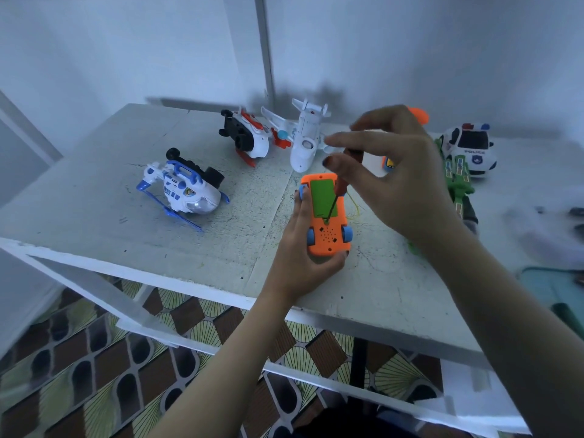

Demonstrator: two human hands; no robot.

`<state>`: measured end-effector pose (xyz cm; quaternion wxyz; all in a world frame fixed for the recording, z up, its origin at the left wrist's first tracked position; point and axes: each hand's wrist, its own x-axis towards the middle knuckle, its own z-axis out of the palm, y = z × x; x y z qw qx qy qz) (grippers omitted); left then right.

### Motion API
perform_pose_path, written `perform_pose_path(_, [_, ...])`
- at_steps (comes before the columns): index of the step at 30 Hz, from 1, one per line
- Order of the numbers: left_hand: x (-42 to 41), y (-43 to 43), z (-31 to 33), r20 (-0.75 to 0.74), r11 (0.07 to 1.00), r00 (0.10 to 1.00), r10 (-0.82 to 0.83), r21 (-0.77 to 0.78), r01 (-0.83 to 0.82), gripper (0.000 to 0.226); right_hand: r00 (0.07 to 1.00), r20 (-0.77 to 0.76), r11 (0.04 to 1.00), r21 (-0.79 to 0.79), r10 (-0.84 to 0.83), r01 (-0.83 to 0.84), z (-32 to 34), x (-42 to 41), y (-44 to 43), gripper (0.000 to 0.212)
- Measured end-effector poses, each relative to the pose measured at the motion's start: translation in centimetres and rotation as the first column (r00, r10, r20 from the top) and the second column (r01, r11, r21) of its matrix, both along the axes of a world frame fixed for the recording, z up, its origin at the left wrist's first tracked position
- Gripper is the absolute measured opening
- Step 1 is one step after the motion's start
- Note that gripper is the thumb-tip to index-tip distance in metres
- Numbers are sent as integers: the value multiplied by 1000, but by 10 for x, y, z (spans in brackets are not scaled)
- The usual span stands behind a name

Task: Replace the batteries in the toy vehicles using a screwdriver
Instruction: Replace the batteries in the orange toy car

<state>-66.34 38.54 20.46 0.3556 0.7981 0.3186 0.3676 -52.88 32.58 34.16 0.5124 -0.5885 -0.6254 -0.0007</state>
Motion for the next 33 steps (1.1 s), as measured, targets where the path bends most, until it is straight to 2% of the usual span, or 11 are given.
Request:
perform_pose_path(5, [-1, 1, -3, -7, 1000, 1000, 6, 6, -6, 108, 998, -21, 997, 42, -66, 67, 2, 1, -2, 30])
perform_pose_path(10, [0, 1, -2, -8, 1000, 1000, -8, 4, 8, 106, 998, -42, 997, -64, 44, -47, 2, 9, -4, 18])
perform_pose_path(13, [0, 1, -2, -11, 1000, 1000, -6, 14, 6, 105, 996, 7, 985, -148, 90, -88, 3, 10, -4, 25])
perform_pose_path(15, [0, 1, -1, -16, 1000, 1000, -8, 20, 8, 106, 998, 8, 985, -160, 65, -63, 3, 10, -4, 27])
perform_pose_path(17, [0, -1, 0, -14, 1000, 1000, -7, 24, 7, 107, 999, 35, 994, -113, 4, 0, 3, 8, -3, 30])
perform_pose_path(19, [0, -1, 1, -17, 1000, 1000, -3, 25, 4, 107, 999, -6, 998, -42, -47, 47, 3, 6, -2, 35])
perform_pose_path(21, [0, -1, 0, -22, 1000, 1000, -1, 20, 1, 107, 995, -34, 996, 25, -90, 91, 0, 6, 0, 28])
perform_pose_path(24, [0, -1, 1, -19, 1000, 1000, 6, 3, -6, 106, 993, 16, 989, 85, -120, 118, -5, 3, -1, 24])
perform_pose_path(26, [0, -3, 2, -8, 1000, 1000, 15, -6, -15, 105, 994, 24, 990, 100, -103, 100, -6, 0, -5, 27])
perform_pose_path(29, [0, -2, 2, -1, 1000, 1000, 21, -13, -21, 106, 998, 42, 998, 44, -45, 43, -10, 1, -11, 25])
perform_pose_path(33, [1, -2, 2, -1, 1000, 1000, 19, -13, -19, 107, 990, 37, 987, -92, 137, -134, -8, 2, -18, 33])
